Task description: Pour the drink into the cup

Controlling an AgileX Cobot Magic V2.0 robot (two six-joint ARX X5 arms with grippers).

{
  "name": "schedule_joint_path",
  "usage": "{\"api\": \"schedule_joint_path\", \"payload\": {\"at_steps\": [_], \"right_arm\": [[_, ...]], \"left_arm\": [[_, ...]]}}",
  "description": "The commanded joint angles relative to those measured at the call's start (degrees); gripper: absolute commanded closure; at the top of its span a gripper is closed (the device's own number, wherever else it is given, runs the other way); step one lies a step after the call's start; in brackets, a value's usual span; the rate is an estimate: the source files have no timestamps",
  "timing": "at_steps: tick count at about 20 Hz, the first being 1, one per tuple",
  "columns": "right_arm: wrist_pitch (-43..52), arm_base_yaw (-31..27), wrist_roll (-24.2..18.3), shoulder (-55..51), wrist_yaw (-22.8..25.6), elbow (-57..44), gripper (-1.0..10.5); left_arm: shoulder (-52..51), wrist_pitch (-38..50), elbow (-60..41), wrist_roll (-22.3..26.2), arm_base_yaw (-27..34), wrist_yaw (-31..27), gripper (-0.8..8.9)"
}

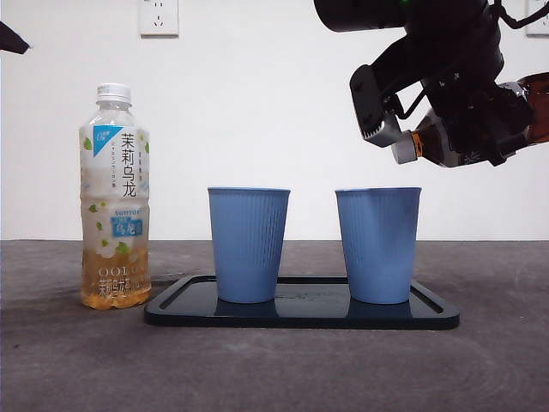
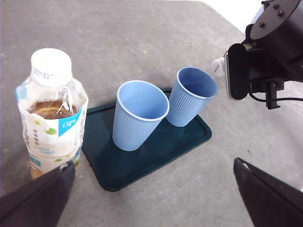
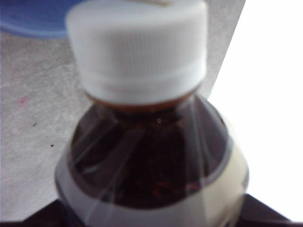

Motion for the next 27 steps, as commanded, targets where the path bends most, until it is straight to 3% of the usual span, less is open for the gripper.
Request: {"api": "schedule_joint_path", "payload": {"at_steps": [1, 3, 5, 7, 8, 12, 14, 21, 27], "right_arm": [[0.1, 0.6, 1.7, 0.4, 2.6, 1.7, 7.9], [0.0, 0.6, 6.4, 0.2, 2.5, 1.7, 7.9], [-0.3, 0.4, 13.7, -1.0, 0.7, 1.7, 7.9], [-0.7, -0.5, 22.0, -3.8, -6.7, 1.7, 7.9], [-0.2, -1.6, 26.9, -6.1, -12.9, 1.7, 7.9], [11.7, -9.8, 37.0, -15.8, -33.1, -2.5, 7.9], [23.1, -14.6, 39.5, -21.9, -40.3, -8.6, 7.9], [59.2, -23.2, 44.9, -29.7, -55.2, -30.2, 7.9], [87.3, -23.5, 48.0, -28.9, -54.8, -47.5, 7.9]], "left_arm": [[0.4, 0.5, 1.0, 1.0, -0.3, 0.0, 2.83], [0.8, 0.5, 1.0, 1.0, -0.3, 0.0, 2.83], [1.3, 0.2, 1.0, 1.1, -0.3, 0.0, 2.83], [1.4, 0.2, 1.0, 1.1, -0.3, 0.0, 2.83], [1.4, 0.2, 1.0, 1.1, -0.3, 0.0, 2.83], [1.4, 0.2, 1.0, 1.0, -0.3, 0.0, 2.83], [1.4, 0.2, 1.0, 1.0, -0.3, 0.0, 2.83], [1.4, 0.2, 1.0, 1.1, -0.3, 0.0, 2.83], [1.4, 0.2, 1.0, 1.1, -0.3, 0.0, 2.83]]}}
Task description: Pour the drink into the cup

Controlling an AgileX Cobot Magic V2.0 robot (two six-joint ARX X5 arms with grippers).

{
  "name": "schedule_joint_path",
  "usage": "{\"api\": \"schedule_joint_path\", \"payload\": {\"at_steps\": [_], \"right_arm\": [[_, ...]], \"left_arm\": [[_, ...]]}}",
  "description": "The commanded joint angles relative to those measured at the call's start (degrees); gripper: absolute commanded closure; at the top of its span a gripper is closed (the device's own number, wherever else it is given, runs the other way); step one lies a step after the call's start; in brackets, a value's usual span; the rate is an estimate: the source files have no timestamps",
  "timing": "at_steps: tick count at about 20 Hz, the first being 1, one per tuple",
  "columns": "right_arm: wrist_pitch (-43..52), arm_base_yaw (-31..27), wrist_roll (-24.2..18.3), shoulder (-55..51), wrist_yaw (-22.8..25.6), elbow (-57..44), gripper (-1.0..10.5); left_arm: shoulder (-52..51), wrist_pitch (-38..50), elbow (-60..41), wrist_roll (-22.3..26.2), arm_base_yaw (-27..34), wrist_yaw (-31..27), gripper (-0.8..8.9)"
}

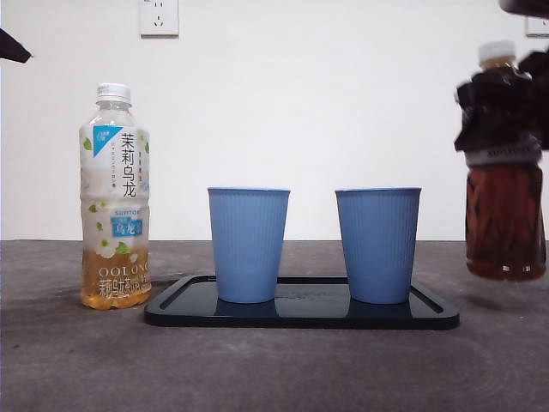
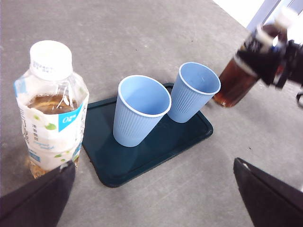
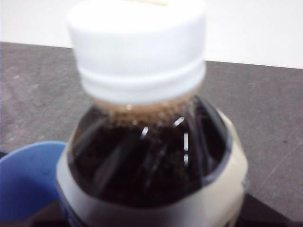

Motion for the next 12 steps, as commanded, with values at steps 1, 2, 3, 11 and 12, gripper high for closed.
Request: {"api": "schedule_joint_path", "payload": {"at_steps": [1, 2, 3, 11, 12], "right_arm": [[9.7, 0.0, 1.4, 0.7, 0.5, -1.4, 7.9], [10.5, 0.0, 1.3, 1.4, 0.5, -1.9, 7.9], [10.7, -0.1, 1.1, 2.1, 0.5, -1.9, 7.9], [19.1, -0.1, 1.1, 11.1, 0.5, -1.9, 7.9], [19.3, -0.1, 1.1, 11.5, 0.5, -1.9, 7.9]], "left_arm": [[0.3, 0.4, 1.0, 1.0, -0.3, 0.0, 2.83], [0.3, 0.4, 1.0, 1.0, -0.3, 0.0, 2.84], [0.3, 0.4, 1.0, 1.1, -0.3, 0.0, 2.83], [0.3, 0.1, 1.0, 1.1, -0.3, 0.0, 2.84], [0.3, 0.0, 1.0, 1.3, -0.3, 0.0, 2.84]]}}
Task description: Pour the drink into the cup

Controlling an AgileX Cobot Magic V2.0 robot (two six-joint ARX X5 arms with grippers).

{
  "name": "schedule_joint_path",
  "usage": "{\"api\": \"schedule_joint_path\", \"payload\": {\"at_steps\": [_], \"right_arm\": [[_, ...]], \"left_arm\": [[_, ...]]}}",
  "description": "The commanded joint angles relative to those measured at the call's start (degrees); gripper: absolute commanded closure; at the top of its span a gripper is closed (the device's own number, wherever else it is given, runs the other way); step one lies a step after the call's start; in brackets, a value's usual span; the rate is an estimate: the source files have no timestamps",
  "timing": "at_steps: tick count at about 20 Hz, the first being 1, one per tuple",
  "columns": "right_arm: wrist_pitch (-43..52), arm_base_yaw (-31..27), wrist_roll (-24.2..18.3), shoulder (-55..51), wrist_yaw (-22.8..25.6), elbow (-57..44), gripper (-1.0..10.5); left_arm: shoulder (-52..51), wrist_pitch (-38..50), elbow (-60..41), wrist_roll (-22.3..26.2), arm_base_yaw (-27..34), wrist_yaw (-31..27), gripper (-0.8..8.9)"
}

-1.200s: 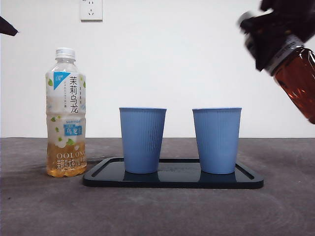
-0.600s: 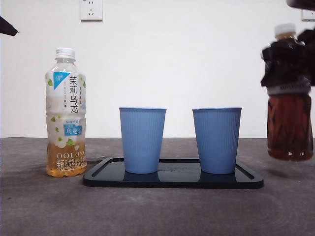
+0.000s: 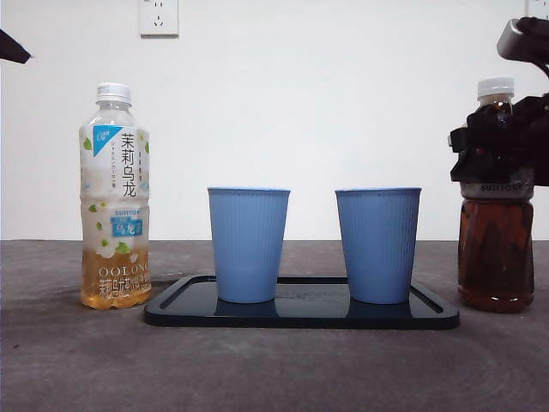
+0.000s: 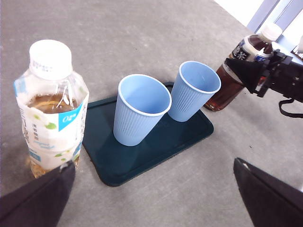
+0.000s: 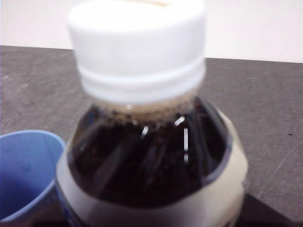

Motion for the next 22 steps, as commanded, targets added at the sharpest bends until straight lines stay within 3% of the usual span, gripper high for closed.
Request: {"api": "schedule_joint_path", "payload": {"at_steps": [1, 6, 9, 12, 17, 22], "right_arm": [[4.2, 0.1, 0.6, 0.5, 0.2, 1.1, 7.9], [3.8, 0.1, 0.6, 0.6, 0.3, 1.1, 7.6], [3.7, 0.1, 0.6, 0.6, 0.3, 1.1, 5.5], [1.9, 0.2, 0.6, -0.3, 1.3, 1.2, 5.0], [-14.9, 1.6, 0.8, -10.4, 3.5, 4.0, 4.6], [-48.5, 3.8, 2.8, -26.6, 4.2, 12.2, 4.6]], "left_arm": [[0.3, 0.2, 1.0, 1.0, -0.3, 0.0, 2.83], [0.3, 0.2, 1.0, 1.2, -0.3, 0.0, 2.83], [0.3, -0.2, 1.0, 1.3, -0.3, 0.0, 2.83], [0.4, -0.2, 1.0, 1.4, -0.3, -0.1, 2.83], [0.4, -1.4, 0.4, 2.3, -0.3, -3.1, 2.83], [0.7, 1.7, -3.6, 0.8, -0.3, -6.7, 2.83]]}}
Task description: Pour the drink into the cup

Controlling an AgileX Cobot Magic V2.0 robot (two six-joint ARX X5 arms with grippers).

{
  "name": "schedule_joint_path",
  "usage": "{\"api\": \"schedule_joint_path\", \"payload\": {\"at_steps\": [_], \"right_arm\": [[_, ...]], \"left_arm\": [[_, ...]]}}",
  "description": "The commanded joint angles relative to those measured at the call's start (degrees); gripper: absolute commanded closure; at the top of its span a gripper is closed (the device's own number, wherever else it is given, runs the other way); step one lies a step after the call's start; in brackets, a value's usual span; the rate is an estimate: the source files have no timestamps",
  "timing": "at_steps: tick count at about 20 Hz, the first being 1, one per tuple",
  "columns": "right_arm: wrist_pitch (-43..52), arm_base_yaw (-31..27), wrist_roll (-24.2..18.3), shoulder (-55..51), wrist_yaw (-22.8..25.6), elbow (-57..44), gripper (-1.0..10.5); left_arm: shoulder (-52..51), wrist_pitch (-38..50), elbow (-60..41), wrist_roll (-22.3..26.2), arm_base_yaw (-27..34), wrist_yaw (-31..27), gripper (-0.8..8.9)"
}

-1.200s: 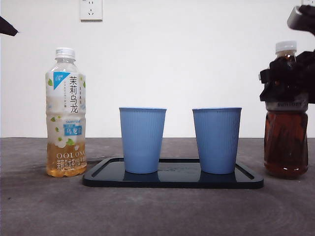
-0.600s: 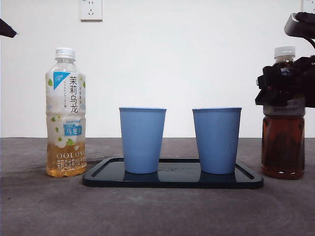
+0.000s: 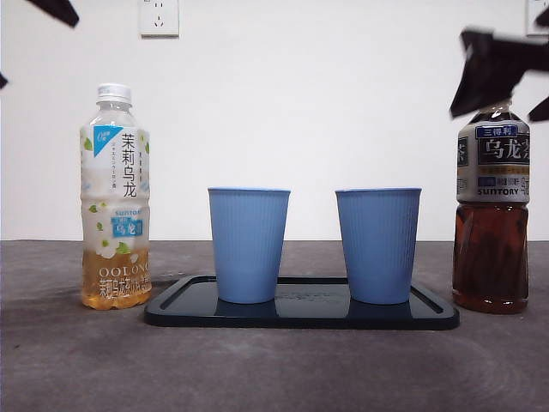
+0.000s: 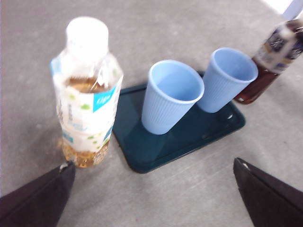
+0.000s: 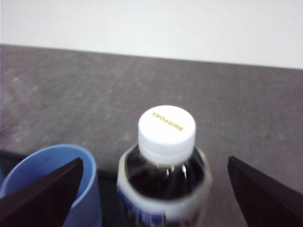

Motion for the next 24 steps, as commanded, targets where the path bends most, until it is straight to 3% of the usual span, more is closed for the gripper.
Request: {"api": "schedule_joint_path", "payload": {"at_steps": [1, 5, 10, 18, 24], "right_arm": [[-14.9, 1.1, 3.5, -6.4, 0.5, 4.4, 4.6], [-31.6, 3.0, 7.1, -15.5, 0.2, 12.2, 4.6], [-43.5, 4.1, 7.4, -22.6, -1.3, 18.9, 4.6], [-46.0, 4.0, 7.5, -25.5, -1.3, 19.5, 4.6], [-45.8, 4.0, 6.2, -25.5, -0.6, 19.5, 4.6]], "left_arm": [[0.8, 3.9, -2.3, -1.1, -0.3, -0.9, 2.83], [2.6, 14.6, -8.3, -3.5, -0.3, -5.4, 2.82], [10.5, 30.1, -14.5, -3.1, -0.9, -9.0, 2.8], [28.0, 52.4, -15.7, 1.1, -1.0, -11.9, 2.8], [36.1, 63.2, -15.7, 1.3, -1.3, -11.9, 2.83]]}}
